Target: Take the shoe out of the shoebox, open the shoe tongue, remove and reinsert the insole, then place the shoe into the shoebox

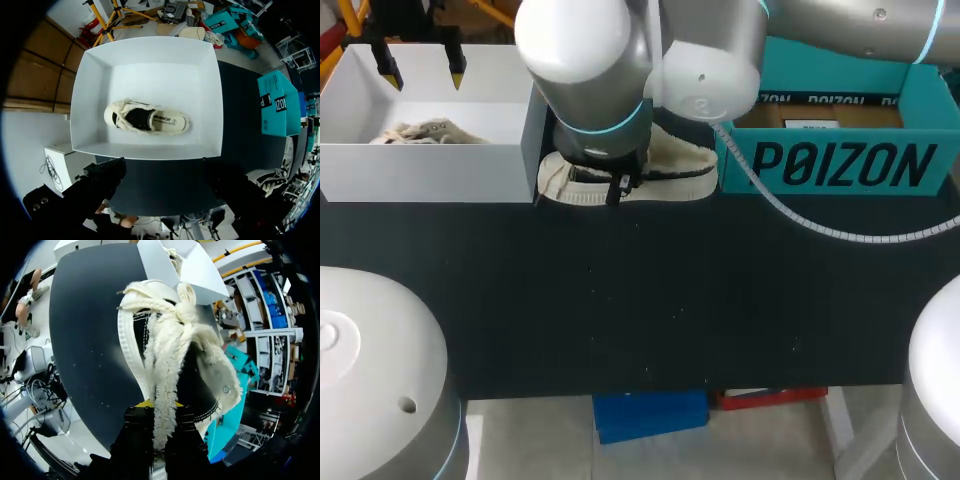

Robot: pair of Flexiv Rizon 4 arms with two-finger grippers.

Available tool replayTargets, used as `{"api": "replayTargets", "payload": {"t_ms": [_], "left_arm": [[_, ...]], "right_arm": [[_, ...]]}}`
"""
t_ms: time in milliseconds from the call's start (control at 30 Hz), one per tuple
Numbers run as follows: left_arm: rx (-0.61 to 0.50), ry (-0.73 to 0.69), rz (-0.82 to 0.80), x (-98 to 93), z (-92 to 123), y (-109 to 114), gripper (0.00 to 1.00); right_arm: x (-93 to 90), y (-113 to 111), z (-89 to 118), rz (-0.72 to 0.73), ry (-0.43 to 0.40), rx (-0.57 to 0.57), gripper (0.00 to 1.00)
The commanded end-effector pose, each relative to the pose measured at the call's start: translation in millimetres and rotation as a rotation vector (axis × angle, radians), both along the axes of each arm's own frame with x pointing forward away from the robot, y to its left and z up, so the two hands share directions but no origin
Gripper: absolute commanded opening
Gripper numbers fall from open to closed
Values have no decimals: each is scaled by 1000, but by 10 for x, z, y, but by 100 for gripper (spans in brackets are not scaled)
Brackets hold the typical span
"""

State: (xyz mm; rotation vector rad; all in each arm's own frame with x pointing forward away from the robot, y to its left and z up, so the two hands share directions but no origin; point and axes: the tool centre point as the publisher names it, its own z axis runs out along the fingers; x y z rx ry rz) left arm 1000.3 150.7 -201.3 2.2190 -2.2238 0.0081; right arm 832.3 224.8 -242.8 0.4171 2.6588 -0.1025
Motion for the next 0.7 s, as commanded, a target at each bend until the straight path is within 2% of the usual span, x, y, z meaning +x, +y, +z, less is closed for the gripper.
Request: {"api": "replayTargets", "payload": {"t_ms": [33,400,567,700], "left_arm": [[1,2,1,-2,7,-2,100],[1,2,1,-2,7,-2,100],[1,2,1,-2,7,-2,100],[1,2,1,-2,7,-2,100]], "right_arm": [[-32,64,-282,22,11,-3,0],[-178,127,-993,39,32,28,0],[-198,98,-1337,-5,39,36,0],[-180,64,-1527,-39,39,37,0]]}}
